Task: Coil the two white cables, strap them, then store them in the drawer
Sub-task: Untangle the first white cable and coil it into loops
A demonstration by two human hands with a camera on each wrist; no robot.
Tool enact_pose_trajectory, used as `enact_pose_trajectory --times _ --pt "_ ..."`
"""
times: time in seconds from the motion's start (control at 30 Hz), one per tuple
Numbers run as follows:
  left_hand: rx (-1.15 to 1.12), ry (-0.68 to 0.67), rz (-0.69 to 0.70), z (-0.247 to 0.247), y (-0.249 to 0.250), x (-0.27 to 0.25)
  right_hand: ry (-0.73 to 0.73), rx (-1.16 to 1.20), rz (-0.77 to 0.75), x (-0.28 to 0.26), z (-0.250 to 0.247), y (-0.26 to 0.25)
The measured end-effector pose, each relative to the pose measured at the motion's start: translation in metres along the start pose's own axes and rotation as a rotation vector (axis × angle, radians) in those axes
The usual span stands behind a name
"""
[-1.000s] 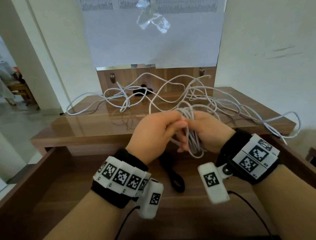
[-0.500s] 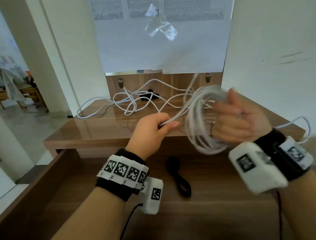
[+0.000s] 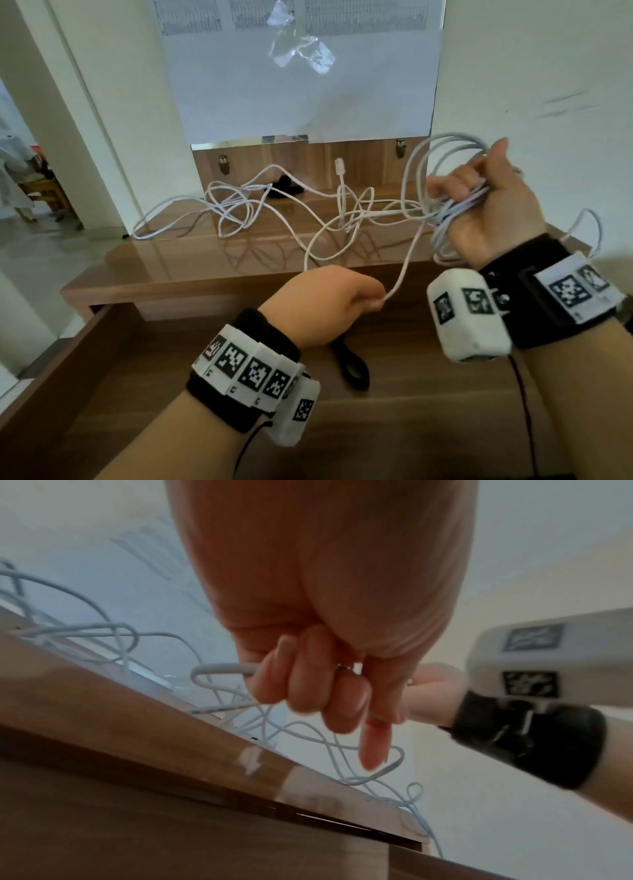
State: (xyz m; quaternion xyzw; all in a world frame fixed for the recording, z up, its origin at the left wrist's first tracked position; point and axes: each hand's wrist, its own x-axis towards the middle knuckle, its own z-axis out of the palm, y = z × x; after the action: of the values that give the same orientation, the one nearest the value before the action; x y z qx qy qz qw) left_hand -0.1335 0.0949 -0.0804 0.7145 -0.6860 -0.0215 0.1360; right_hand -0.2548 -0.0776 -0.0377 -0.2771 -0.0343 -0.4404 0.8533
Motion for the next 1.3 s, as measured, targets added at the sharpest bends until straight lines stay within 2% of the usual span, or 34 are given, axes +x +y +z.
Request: enact_pose_trajectory --times 0.07,0.13,0.23,0.3,0.37,0.43,0.5,0.6,0.67,0.73,0.87,1.0,1.17,1.23,1.3 --pt "0.012 -0.030 0.056 0.001 0.006 0.000 -0.032 -0.207 -0.005 -0.004 0.003 0.016" --pt "0.026 0.032 0.125 0.000 0.008 -0.001 -0.160 -0.457 0.059 -0.006 0.000 0.028" --pt "0.039 0.308 0.155 -0.009 0.003 -0.006 -0.385 -0.804 0.203 -0.012 -0.004 0.036" --pt "-0.034 0.499 0.116 -0.015 -0.002 -0.007 -0.459 -0.981 0.258 -0.017 -0.005 0.037" --pt "-0.164 0.616 0.055 -0.019 -0.008 -0.008 -0.510 -1.104 0.371 -0.021 -0.004 0.039" --pt "-0.249 0.643 -0.001 -0.019 -0.015 -0.008 -0.561 -1.152 0.554 -0.023 -0.004 0.044" --pt "-0.236 0.632 -0.051 -0.014 -0.022 -0.006 -0.627 -1.235 0.691 -0.025 -0.005 0.051" --pt "-0.260 0.633 -0.060 -0.010 -0.024 -0.003 -0.804 -1.412 0.761 -0.031 -0.004 0.059" --pt "-0.256 0.667 -0.001 -0.010 -0.027 -0.002 -0.839 -1.445 0.787 -0.038 0.001 0.061" --pt "-0.337 0.658 0.018 -0.007 -0.037 -0.004 -0.833 -1.394 0.793 -0.041 0.003 0.059" --pt "-0.474 0.597 -0.087 0.002 -0.062 -0.008 -0.744 -1.051 0.748 -0.032 -0.001 0.050" --pt "-0.517 0.595 -0.116 0.003 -0.069 -0.005 -0.659 -0.530 0.660 -0.016 -0.005 0.036" --pt "-0.461 0.553 -0.159 0.003 -0.064 -0.004 -0.699 0.135 0.732 -0.008 -0.005 0.010" --pt "-0.468 0.550 -0.186 0.001 -0.066 -0.006 -0.651 0.282 0.662 -0.006 -0.004 -0.004" --pt "-0.455 0.538 -0.209 0.002 -0.071 -0.007 -0.551 0.370 0.505 -0.001 -0.005 -0.019"
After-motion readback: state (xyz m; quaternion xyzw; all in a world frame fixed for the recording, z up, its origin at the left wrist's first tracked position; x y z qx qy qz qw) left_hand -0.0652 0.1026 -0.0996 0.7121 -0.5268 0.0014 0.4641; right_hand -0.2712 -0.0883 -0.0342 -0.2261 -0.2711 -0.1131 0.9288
